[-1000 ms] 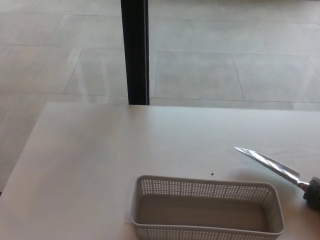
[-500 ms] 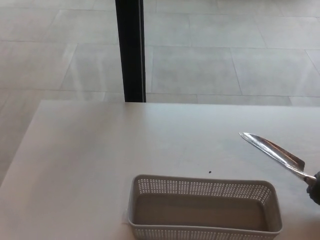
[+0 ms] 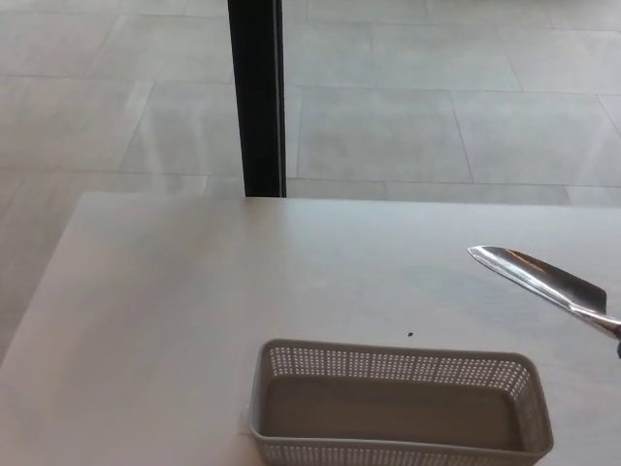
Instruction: A garden tool is kept on the righthand side and a container is kept on the lefthand side on a desk infront of the robot. the robot uses its right hand to pick up the garden tool and makes a scooping motion inside the container
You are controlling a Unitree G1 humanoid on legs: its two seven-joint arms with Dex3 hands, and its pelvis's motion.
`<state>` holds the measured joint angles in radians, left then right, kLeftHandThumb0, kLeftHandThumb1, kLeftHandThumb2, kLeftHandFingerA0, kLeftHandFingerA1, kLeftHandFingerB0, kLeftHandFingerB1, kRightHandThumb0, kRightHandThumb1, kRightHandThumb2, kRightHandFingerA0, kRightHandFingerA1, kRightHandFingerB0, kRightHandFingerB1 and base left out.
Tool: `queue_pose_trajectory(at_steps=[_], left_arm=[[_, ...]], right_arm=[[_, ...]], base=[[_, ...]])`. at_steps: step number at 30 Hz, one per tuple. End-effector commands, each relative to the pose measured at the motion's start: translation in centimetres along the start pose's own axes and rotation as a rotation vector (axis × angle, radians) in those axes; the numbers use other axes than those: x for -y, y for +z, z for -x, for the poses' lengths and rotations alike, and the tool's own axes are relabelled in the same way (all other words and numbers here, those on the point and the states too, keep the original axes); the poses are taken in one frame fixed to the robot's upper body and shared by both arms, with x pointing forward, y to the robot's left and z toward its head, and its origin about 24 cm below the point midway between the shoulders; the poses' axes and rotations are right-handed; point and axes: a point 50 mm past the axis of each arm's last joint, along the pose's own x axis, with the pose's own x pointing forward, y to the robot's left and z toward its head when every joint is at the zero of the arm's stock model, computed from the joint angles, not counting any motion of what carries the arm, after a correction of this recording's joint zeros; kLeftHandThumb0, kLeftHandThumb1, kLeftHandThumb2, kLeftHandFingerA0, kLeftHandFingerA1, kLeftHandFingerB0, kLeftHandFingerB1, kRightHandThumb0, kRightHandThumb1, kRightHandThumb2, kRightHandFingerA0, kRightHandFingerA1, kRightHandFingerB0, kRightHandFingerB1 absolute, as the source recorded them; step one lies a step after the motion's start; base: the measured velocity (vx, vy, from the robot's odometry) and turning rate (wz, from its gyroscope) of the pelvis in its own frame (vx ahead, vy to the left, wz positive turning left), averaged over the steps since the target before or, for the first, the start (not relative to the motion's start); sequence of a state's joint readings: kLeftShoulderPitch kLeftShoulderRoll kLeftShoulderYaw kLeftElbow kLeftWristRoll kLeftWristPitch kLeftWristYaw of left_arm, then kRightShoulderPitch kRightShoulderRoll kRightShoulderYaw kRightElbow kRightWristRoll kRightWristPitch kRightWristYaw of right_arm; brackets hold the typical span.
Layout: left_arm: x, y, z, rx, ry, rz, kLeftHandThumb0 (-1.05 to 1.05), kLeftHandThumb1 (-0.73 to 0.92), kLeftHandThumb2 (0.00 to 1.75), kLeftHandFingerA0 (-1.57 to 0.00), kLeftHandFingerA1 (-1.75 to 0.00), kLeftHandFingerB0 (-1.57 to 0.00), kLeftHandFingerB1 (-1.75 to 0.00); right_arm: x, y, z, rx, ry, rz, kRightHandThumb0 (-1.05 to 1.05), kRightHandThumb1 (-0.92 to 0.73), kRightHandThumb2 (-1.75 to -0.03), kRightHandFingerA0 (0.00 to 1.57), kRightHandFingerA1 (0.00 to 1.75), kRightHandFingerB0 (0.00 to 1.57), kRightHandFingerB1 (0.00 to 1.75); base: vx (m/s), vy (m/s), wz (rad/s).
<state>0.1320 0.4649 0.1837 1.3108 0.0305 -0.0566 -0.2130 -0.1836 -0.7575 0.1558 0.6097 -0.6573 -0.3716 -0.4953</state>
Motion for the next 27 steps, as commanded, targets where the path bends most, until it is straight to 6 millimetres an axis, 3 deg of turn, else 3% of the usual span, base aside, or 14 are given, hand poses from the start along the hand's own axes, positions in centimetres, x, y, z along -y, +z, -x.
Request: queue_pose_trajectory(at_steps=[1,4,8,11,13,16,17,20,21,22,24,25,26,27], left_arm=[[-1.8,-0.3,0.5,-0.017,0.021,-0.006,-0.51,-0.07,1.16,-0.9,-1.03,-0.81,-0.95],[-1.9,-0.2,0.5,-0.019,0.025,0.004,-0.5,-0.07,1.15,-0.89,-1.02,-0.8,-0.93],[-2.0,-0.2,0.5,-0.024,0.036,0.013,-0.49,-0.05,1.1,-0.88,-1.01,-0.8,-0.94],[-1.9,-0.1,0.5,-0.021,0.03,0.009,-0.47,-0.06,1.14,-0.9,-1.03,-0.81,-0.94],[-2.0,-0.1,0.5,-0.021,0.03,0.008,-0.46,-0.08,1.15,-0.86,-1.02,-0.8,-0.94],[-2.0,-0.1,0.5,-0.021,0.032,0.004,-0.47,-0.09,1.16,-0.9,-1.03,-0.82,-0.95],[-2.0,0.0,0.5,-0.015,0.025,-0.012,-0.48,-0.08,1.14,-0.9,-1.03,-0.82,-0.94],[-2.1,0.2,0.5,-0.016,0.023,-0.012,-0.47,-0.07,1.12,-0.91,-1.01,-0.83,-0.93],[-2.1,0.3,0.5,-0.007,0.023,0.005,-0.46,-0.1,1.14,-0.99,-1.04,-0.86,-0.95],[-2.2,0.4,0.5,0.001,0.027,0.003,-0.5,-0.09,1.11,-0.99,-1.03,-0.87,-0.94],[-2.2,0.5,0.5,0.011,0.016,-0.01,-0.52,-0.07,1.1,-0.97,-1.02,-0.85,-0.94],[-2.2,0.6,0.5,0.008,0.02,-0.003,-0.52,-0.04,1.09,-0.89,-1.01,-0.81,-0.93],[-2.2,0.5,0.4,0.003,0.023,0.001,-0.54,-0.03,1.1,-0.91,-1.01,-0.82,-0.93],[-2.2,0.6,0.5,0.006,0.022,-0.006,-0.54,-0.05,1.14,-0.86,-1.02,-0.8,-0.94]], right_arm=[[7.5,1.0,0.8,0.522,-0.163,0.12,-0.26,-0.65,-0.74,0.8,1.75,0.55,1.68],[8.1,1.1,1.1,0.586,-0.157,0.179,-0.25,-0.65,-0.63,0.8,1.75,0.62,1.6],[8.6,1.1,1.2,0.633,-0.151,0.251,-0.17,-0.66,-0.68,0.89,1.73,0.61,1.54],[9.2,1.3,1.0,0.695,-0.191,0.304,-0.17,-0.62,-0.81,0.79,1.72,0.59,1.57],[9.7,1.3,0.6,0.738,-0.193,0.362,-0.25,-0.74,-0.7,0.77,1.6,0.58,1.49],[10.1,1.4,0.4,0.759,-0.195,0.394,-0.26,-0.72,-0.72,0.77,1.71,0.53,1.5],[10.4,1.3,0.2,0.757,-0.169,0.435,-0.3,-0.73,-0.63,0.78,1.73,0.53,1.51],[11.1,1.4,-0.4,0.76,-0.148,0.499,-0.4,-0.65,-0.62,0.77,1.68,0.59,1.44],[11.2,1.5,-0.6,0.748,-0.109,0.505,-0.4,-0.47,-0.9,1.14,1.36,0.76,1.14],[11.2,1.5,-0.8,0.748,-0.107,0.517,-0.31,-0.65,-0.63,0.83,1.75,0.61,1.45],[11.4,1.5,-0.9,0.74,-0.08,0.55,-0.3,-0.62,-0.64,0.85,1.75,0.65,1.4],[11.5,1.5,-1.0,0.731,-0.063,0.569,-0.41,-0.47,-0.9,1.15,1.35,0.77,1.1],[11.5,1.5,-1.2,0.698,-0.029,0.588,-0.29,-0.58,-0.6,0.86,1.75,0.79,1.19],[11.5,1.6,-1.6,0.637,0.012,0.597,-0.28,-0.6,-0.57,0.84,1.72,0.85,1.1]], base=[[0.0,0.0,0.0],[0.0,0.0,0.0],[0.0,0.0,0.0],[0.0,0.0,0.0],[0.0,0.0,0.0],[0.0,0.0,0.0],[0.0,0.0,0.0],[0.0,0.0,0.0],[0.0,0.0,0.0],[0.0,0.0,0.0],[0.0,0.0,0.0],[0.0,0.0,0.0],[0.0,0.0,0.0],[0.0,0.0,0.0]])
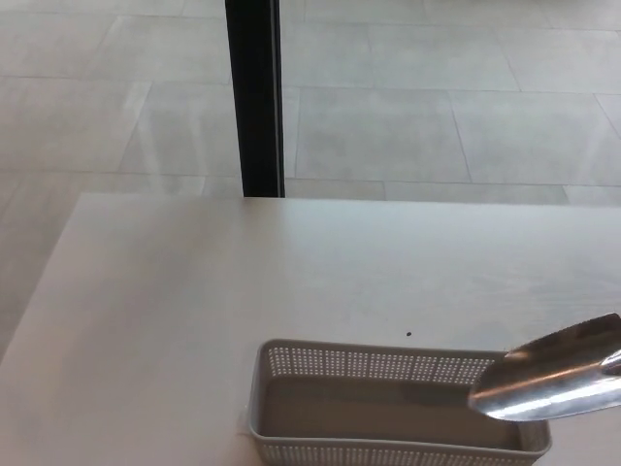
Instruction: A garden tool is kept on the righthand side and a container is kept on the lefthand side on a desk infront of the robot. the robot uses its right hand to pick up the garden tool and makes a scooping motion inside the container
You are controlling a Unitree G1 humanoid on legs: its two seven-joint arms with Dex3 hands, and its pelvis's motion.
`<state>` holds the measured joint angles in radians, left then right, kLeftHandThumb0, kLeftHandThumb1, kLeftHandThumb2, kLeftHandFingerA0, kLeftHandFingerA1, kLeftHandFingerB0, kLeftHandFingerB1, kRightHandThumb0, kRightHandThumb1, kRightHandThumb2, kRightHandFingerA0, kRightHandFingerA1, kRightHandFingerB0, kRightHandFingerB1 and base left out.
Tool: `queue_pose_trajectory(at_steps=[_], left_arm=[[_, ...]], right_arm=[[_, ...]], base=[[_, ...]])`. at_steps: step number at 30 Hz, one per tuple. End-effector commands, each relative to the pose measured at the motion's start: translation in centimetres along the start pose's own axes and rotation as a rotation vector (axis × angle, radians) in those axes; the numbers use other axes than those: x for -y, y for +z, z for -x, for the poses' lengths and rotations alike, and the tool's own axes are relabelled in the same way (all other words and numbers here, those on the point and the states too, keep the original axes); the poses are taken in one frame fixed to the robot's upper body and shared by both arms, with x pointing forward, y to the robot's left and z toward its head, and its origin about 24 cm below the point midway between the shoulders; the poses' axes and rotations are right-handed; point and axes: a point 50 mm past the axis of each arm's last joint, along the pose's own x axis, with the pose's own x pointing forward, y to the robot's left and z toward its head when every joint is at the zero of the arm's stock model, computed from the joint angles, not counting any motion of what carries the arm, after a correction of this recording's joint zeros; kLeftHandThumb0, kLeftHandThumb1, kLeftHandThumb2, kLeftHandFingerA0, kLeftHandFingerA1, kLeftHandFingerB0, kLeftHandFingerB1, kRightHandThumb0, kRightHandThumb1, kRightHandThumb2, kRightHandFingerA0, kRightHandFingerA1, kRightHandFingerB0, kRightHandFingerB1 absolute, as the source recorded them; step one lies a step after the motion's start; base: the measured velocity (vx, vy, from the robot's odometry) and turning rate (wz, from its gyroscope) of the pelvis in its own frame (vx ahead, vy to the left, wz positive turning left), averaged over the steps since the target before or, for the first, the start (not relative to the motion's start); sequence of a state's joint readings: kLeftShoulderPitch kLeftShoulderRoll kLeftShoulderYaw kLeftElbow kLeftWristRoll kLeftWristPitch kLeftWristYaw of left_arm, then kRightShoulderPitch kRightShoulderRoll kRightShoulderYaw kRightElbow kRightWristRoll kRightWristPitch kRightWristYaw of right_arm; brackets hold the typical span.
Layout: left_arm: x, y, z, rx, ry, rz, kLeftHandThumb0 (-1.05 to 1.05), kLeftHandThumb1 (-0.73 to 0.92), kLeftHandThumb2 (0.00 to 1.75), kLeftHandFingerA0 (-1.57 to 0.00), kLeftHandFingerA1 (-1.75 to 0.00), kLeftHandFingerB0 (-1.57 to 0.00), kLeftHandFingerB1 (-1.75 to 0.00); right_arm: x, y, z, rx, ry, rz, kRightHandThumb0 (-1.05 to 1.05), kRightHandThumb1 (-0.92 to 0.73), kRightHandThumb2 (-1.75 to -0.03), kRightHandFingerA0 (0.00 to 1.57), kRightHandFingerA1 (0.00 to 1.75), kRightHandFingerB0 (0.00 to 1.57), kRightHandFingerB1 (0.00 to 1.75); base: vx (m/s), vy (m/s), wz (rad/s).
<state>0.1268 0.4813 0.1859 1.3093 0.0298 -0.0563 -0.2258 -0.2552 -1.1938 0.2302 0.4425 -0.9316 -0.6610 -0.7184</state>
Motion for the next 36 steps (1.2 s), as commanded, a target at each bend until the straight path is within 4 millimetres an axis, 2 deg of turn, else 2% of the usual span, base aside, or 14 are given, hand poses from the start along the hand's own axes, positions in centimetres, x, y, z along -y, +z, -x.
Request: queue_pose_trajectory(at_steps=[1,3,4,5,6,7,8,9,10,11,14,20,23,36], left_arm=[[-1.6,0.2,0.4,-0.001,0.023,0.0,-0.54,-0.05,1.14,-0.86,-1.02,-0.8,-0.94],[-1.5,0.1,0.3,-0.001,0.03,-0.001,-0.56,-0.04,1.12,-0.89,-1.03,-0.8,-0.94],[-1.5,0.2,0.3,-0.003,0.025,0.009,-0.52,-0.06,1.14,-0.86,-1.03,-0.8,-0.94],[-1.4,0.2,0.3,-0.004,0.021,0.013,-0.52,-0.06,1.14,-0.86,-1.03,-0.8,-0.94],[-1.4,0.1,0.3,-0.002,0.025,0.006,-0.53,-0.05,1.13,-0.9,-1.02,-0.83,-0.94],[-1.5,0.1,0.3,-0.001,0.031,0.006,-0.53,-0.07,1.12,-0.97,-1.04,-0.87,-0.95],[-1.5,0.1,0.3,0.001,0.028,0.008,-0.55,-0.07,1.11,-0.96,-1.04,-0.86,-0.96],[-1.5,0.1,0.3,-0.001,0.027,0.008,-0.53,-0.04,1.08,-0.91,-1.01,-0.83,-0.93],[-1.5,0.1,0.3,-0.007,0.027,0.005,-0.53,-0.04,1.08,-0.91,-1.01,-0.83,-0.93],[-1.5,0.2,0.3,-0.003,0.023,0.003,-0.53,-0.06,1.08,-0.94,-1.02,-0.85,-0.93],[-1.5,0.3,0.3,0.002,0.012,-0.007,-0.56,-0.06,1.12,-0.87,-1.04,-0.8,-0.94],[-1.4,0.3,0.3,0.002,0.015,0.0,-0.55,-0.07,1.1,-0.92,-1.02,-0.84,-0.94],[-1.4,0.2,0.3,0.004,0.006,0.007,-0.51,-0.08,1.08,-0.93,-1.0,-0.87,-0.92],[-1.3,0.0,0.3,0.004,0.021,0.03,-0.5,-0.1,1.08,-0.98,-1.02,-0.87,-0.94]], right_arm=[[1.6,-0.6,-1.0,0.05,0.184,0.129,-0.28,-0.6,-0.57,0.84,1.72,0.85,1.1],[1.7,-0.6,-1.1,0.032,0.219,0.137,-0.3,-0.58,-0.59,0.87,1.69,0.89,1.06],[1.5,-0.6,-1.2,-0.013,0.295,0.122,-0.29,-0.45,-0.83,1.16,1.38,0.84,1.17],[1.4,-0.6,-1.2,-0.033,0.33,0.115,-0.29,-0.45,-0.83,1.16,1.38,0.84,1.17],[1.2,-0.6,-1.1,-0.041,0.36,0.113,-0.31,-0.47,-0.84,1.14,1.38,0.85,1.18],[1.1,-0.6,-1.2,-0.059,0.388,0.11,-0.23,-0.67,-0.6,0.8,1.75,0.67,1.5],[1.0,-0.6,-1.2,-0.08,0.411,0.094,-0.25,-0.67,-0.59,0.79,1.75,0.67,1.49],[0.9,-0.6,-1.2,-0.098,0.443,0.087,-0.35,-0.52,-0.92,1.1,1.33,0.82,1.14],[0.8,-0.6,-1.3,-0.115,0.478,0.086,-0.35,-0.52,-0.92,1.1,1.33,0.82,1.14],[0.8,-0.6,-1.3,-0.128,0.492,0.092,-0.28,-0.72,-0.64,0.79,1.75,0.68,1.41],[0.7,-0.7,-1.5,-0.183,0.523,0.101,-0.27,-0.76,-0.64,0.8,1.7,0.73,1.11],[0.4,-0.8,-1.4,-0.244,0.571,0.08,-0.31,-0.75,-0.69,0.8,1.75,0.69,1.23],[0.2,-0.9,-1.4,-0.284,0.603,0.074,-0.35,-0.78,-0.71,0.81,1.69,0.73,0.96],[-2.1,-3.4,0.5,-0.495,0.741,-0.001,-0.39,-0.76,-0.74,0.82,1.38,0.67,0.73]], base=[[0.0,0.0,0.0],[0.0,0.0,0.0],[0.0,0.0,0.0],[0.0,0.0,0.0],[0.0,0.0,0.0],[0.0,0.0,0.0],[0.0,0.0,0.0],[0.0,0.0,0.0],[0.0,0.0,0.0],[0.0,0.0,0.0],[0.0,0.0,0.0],[0.0,0.0,0.0],[0.0,0.0,0.0],[0.0,0.0,0.0]])
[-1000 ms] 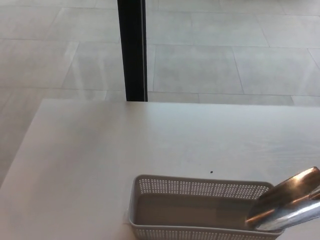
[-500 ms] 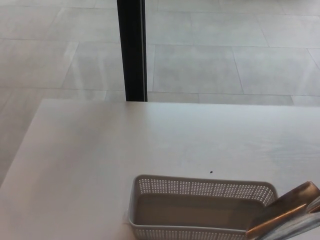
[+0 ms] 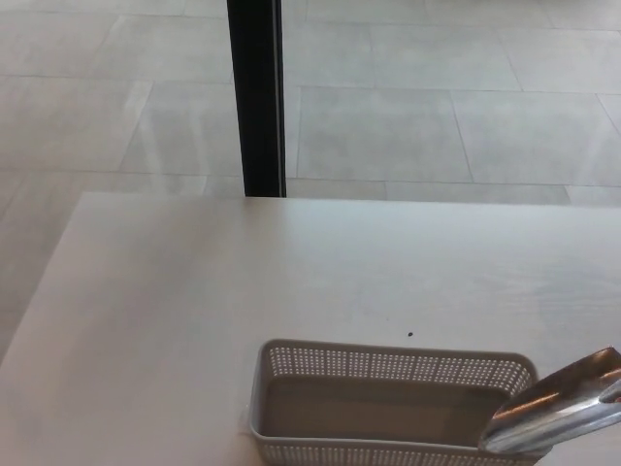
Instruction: A garden tool is kept on the righthand side and a container is kept on the lefthand side on a desk infront of the robot. the robot uses its right hand to pick up the garden tool and makes a scooping motion inside the container
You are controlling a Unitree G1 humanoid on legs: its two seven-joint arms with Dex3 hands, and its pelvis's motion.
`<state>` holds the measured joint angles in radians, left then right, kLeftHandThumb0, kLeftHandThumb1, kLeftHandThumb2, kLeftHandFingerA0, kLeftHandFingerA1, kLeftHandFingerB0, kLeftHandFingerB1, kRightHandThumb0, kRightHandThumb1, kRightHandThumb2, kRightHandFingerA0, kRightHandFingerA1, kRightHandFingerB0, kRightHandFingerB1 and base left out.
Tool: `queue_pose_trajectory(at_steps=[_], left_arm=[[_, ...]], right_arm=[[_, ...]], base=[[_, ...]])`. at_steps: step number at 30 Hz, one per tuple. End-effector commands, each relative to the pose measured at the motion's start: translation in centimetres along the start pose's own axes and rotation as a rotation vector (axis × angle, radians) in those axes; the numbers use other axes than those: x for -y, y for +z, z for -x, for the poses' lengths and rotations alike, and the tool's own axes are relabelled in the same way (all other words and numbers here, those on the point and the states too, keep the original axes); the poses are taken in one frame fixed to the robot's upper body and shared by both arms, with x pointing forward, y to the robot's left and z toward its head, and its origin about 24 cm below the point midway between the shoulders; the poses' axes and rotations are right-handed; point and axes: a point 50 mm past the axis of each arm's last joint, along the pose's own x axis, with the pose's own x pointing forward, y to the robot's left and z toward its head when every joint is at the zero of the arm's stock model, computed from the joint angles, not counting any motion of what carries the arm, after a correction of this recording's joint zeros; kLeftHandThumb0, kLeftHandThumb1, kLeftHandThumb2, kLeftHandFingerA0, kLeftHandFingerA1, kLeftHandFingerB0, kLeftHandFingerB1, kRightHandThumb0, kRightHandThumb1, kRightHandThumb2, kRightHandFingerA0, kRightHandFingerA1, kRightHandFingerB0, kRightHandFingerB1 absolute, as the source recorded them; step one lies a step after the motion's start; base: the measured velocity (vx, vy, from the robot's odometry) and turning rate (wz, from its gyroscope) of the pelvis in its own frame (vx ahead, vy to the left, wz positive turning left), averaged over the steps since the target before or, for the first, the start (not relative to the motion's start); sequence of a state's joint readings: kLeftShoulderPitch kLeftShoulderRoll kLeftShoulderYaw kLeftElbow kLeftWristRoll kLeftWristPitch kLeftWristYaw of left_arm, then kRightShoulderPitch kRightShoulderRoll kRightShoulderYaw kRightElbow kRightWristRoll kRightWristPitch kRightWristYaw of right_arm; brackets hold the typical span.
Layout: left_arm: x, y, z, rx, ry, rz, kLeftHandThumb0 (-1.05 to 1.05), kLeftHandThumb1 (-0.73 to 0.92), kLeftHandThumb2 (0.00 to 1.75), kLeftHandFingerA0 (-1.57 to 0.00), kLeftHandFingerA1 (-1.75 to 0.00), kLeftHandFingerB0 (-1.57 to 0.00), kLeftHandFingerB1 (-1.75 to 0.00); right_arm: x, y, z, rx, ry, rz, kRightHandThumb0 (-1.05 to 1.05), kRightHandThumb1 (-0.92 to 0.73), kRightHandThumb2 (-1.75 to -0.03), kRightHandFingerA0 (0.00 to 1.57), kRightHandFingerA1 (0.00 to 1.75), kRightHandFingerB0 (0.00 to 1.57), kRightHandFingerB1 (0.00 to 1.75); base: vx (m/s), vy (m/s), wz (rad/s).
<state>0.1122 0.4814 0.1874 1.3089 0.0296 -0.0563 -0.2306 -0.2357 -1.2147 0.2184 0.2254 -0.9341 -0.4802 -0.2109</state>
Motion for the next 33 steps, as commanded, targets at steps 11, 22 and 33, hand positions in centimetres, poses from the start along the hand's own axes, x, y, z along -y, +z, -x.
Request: queue_pose_trajectory(at_steps=[11,22,33], left_arm=[[-1.3,-0.5,0.4,-0.011,0.012,0.009,-0.56,-0.06,1.08,-0.93,-1.02,-0.87,-0.94],[-1.3,-0.2,0.4,-0.006,0.003,0.026,-0.52,-0.08,1.07,-0.97,-1.01,-0.87,-0.93],[-1.5,0.3,0.4,0.004,0.008,0.007,-0.53,-0.1,1.08,-0.97,-1.02,-0.87,-0.94]], right_arm=[[-3.6,-2.8,1.2,-0.358,0.39,-0.165,-0.34,-0.7,-0.62,0.73,1.63,0.72,0.98],[-1.4,0.6,-0.7,-0.213,0.27,-0.083,-0.38,-0.76,-0.67,0.82,1.75,0.64,1.15],[3.2,4.5,-2.3,-0.078,0.049,0.047,-0.48,-0.52,-0.99,1.14,1.36,0.89,1.2]], base=[[0.0,0.0,0.0],[0.0,0.0,0.0],[0.0,0.0,0.0]])
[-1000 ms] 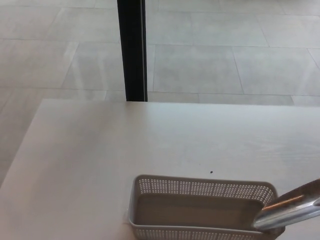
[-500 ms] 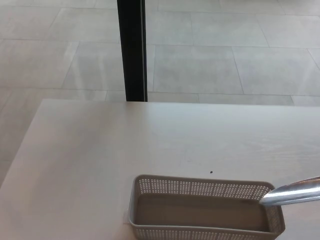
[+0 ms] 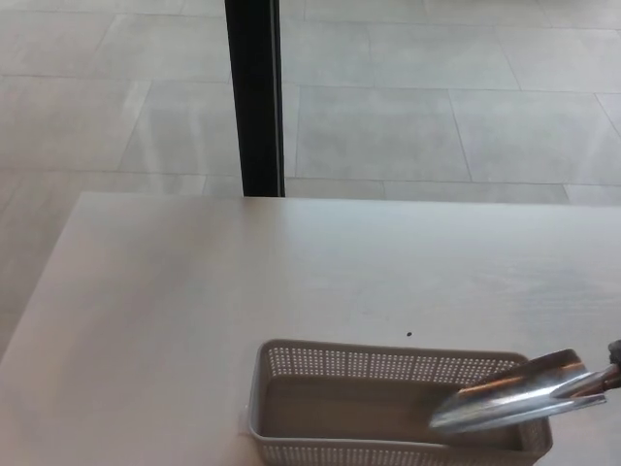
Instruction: A garden tool is kept on the righthand side and a container is kept on the lefthand side on a desk infront of the robot. the robot uses its right hand to pick up the garden tool and makes a scooping motion inside the container
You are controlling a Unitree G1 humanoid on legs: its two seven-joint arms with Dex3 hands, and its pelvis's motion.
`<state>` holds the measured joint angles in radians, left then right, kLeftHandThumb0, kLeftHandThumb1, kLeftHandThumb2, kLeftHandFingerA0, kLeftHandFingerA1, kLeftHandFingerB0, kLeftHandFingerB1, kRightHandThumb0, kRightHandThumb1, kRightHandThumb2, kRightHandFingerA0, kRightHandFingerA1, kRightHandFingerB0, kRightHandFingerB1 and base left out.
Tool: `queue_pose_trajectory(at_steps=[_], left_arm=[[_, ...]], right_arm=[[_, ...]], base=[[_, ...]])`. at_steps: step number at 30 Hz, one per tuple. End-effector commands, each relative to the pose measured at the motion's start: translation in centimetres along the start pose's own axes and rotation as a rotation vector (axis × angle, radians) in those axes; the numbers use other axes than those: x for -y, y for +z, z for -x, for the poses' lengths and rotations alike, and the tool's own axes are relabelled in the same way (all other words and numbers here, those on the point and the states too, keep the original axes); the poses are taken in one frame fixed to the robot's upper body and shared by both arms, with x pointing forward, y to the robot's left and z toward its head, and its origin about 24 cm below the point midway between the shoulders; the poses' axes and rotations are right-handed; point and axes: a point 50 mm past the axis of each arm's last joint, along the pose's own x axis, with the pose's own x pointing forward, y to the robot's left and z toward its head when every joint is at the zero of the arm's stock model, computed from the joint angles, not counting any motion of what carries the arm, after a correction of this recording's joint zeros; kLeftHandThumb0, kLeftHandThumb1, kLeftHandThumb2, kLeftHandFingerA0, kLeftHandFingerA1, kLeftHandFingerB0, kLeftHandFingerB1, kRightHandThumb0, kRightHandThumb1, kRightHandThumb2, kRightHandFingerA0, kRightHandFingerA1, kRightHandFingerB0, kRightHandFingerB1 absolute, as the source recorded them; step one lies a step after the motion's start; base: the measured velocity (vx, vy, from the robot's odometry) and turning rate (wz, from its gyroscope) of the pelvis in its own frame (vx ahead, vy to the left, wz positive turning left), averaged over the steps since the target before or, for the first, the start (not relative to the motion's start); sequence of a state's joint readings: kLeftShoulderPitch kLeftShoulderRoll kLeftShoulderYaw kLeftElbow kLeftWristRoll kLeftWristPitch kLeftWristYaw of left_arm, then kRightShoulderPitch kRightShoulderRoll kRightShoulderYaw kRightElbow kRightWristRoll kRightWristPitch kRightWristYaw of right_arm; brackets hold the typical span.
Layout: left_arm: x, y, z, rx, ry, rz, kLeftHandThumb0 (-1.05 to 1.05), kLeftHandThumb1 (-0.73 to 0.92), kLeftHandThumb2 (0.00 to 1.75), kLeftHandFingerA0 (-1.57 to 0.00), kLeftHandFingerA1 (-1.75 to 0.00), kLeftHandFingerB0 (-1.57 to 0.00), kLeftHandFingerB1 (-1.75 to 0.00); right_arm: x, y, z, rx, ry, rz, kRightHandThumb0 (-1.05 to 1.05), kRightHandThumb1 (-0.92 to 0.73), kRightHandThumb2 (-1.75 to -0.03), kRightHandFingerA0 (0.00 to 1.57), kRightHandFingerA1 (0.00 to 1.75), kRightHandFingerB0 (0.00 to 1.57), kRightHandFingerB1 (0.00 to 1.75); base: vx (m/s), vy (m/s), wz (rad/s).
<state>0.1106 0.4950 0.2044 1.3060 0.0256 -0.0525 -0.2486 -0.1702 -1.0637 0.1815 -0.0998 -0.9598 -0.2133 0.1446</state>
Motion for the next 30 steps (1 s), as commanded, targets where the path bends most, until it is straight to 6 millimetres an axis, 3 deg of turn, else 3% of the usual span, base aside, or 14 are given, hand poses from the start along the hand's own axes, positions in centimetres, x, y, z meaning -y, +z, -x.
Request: queue_pose_trajectory(at_steps=[1,4,7,13,14,15,16,17,18,20,22,23,28,30], left_arm=[[-0.8,0.2,0.2,-0.001,0.008,0.006,-0.51,-0.1,1.1,-0.94,-1.03,-0.84,-0.94],[-0.8,0.2,0.2,-0.007,0.015,-0.006,-0.53,-0.07,1.1,-0.9,-1.02,-0.81,-0.94],[-0.7,0.4,0.1,0.002,0.006,0.007,-0.53,-0.12,1.1,-0.97,-1.04,-0.87,-0.96],[-0.8,0.6,0.1,0.009,-0.004,-0.033,-0.58,-0.08,1.07,-0.9,-1.04,-0.84,-0.94],[-0.7,0.7,0.1,0.012,-0.006,-0.04,-0.61,-0.1,1.05,-0.95,-1.04,-0.88,-0.94],[-0.7,0.7,0.1,0.017,-0.009,-0.049,-0.61,-0.1,1.05,-0.95,-1.04,-0.88,-0.94],[-0.8,0.7,0.1,0.014,-0.005,-0.035,-0.58,-0.11,1.05,-0.99,-1.03,-0.89,-0.94],[-0.8,0.7,0.2,0.015,-0.005,-0.033,-0.56,-0.11,1.05,-0.95,-1.02,-0.88,-0.92],[-0.9,0.7,0.2,0.016,-0.005,-0.039,-0.55,-0.06,1.04,-0.92,-1.0,-0.85,-0.91],[-0.9,0.6,0.2,0.014,-0.001,-0.024,-0.58,-0.1,1.04,-0.97,-1.02,-0.88,-0.93],[-0.9,0.6,0.2,0.016,-0.008,-0.011,-0.55,-0.11,1.03,-0.94,-1.02,-0.87,-0.92],[-0.9,0.7,0.2,0.016,-0.009,-0.017,-0.56,-0.1,1.06,-0.95,-1.01,-0.87,-0.92],[-0.9,0.8,0.1,0.005,0.005,0.018,-0.5,-0.13,1.08,-0.96,-1.04,-0.86,-0.94],[-0.8,0.8,0.1,0.012,-0.001,-0.011,-0.53,-0.11,1.09,-0.97,-1.03,-0.87,-0.94]], right_arm=[[1.4,0.6,0.0,-0.016,-0.022,0.115,-0.38,-0.7,-0.8,0.91,1.75,0.71,1.54],[2.0,1.0,0.0,-0.008,-0.041,0.17,-0.42,-0.72,-0.74,0.92,1.75,0.7,1.5],[2.8,1.7,-0.1,-0.049,-0.048,0.282,-0.48,-0.78,-0.64,0.92,1.75,0.67,1.55],[3.5,2.5,0.2,-0.14,0.033,0.323,-0.51,-0.67,-0.6,0.9,1.75,0.73,1.34],[3.6,2.6,0.2,-0.148,0.05,0.321,-0.49,-0.5,-0.93,1.17,1.37,0.81,1.1],[3.7,2.7,0.3,-0.159,0.076,0.318,-0.49,-0.5,-0.93,1.17,1.37,0.81,1.1],[3.7,2.8,0.3,-0.168,0.1,0.318,-0.44,-0.61,-0.63,0.89,1.75,0.78,1.05],[3.6,2.6,0.3,-0.183,0.119,0.32,-0.6,-0.42,-0.68,1.0,1.56,0.77,0.64],[3.4,2.2,0.2,-0.207,0.139,0.323,-0.46,-0.53,-0.58,0.86,1.74,0.82,0.61],[2.8,1.2,0.2,-0.244,0.157,0.316,-0.42,-0.56,-0.58,0.83,1.75,0.83,0.79],[2.4,0.3,0.1,-0.277,0.197,0.3,-0.39,-0.56,-0.57,0.82,1.74,0.85,0.78],[2.1,0.1,0.1,-0.281,0.201,0.314,-0.4,-0.55,-0.59,0.84,1.69,0.83,0.67],[1.1,-1.0,0.0,-0.324,0.282,0.315,-0.43,-0.6,-0.61,0.85,1.68,0.77,0.63],[0.5,-1.4,0.0,-0.334,0.286,0.324,-0.42,-0.6,-0.61,0.86,1.7,0.8,0.82]], base=[[0.0,0.0,0.0],[0.0,0.0,0.0],[0.0,0.0,0.0],[0.0,0.0,0.0],[0.0,0.0,0.0],[0.0,0.0,0.0],[0.0,0.0,0.0],[0.0,0.0,0.0],[0.0,0.0,0.0],[0.0,0.0,0.0],[0.0,0.0,0.0],[0.0,0.0,0.0],[0.0,0.0,0.0],[0.0,0.0,0.0]])
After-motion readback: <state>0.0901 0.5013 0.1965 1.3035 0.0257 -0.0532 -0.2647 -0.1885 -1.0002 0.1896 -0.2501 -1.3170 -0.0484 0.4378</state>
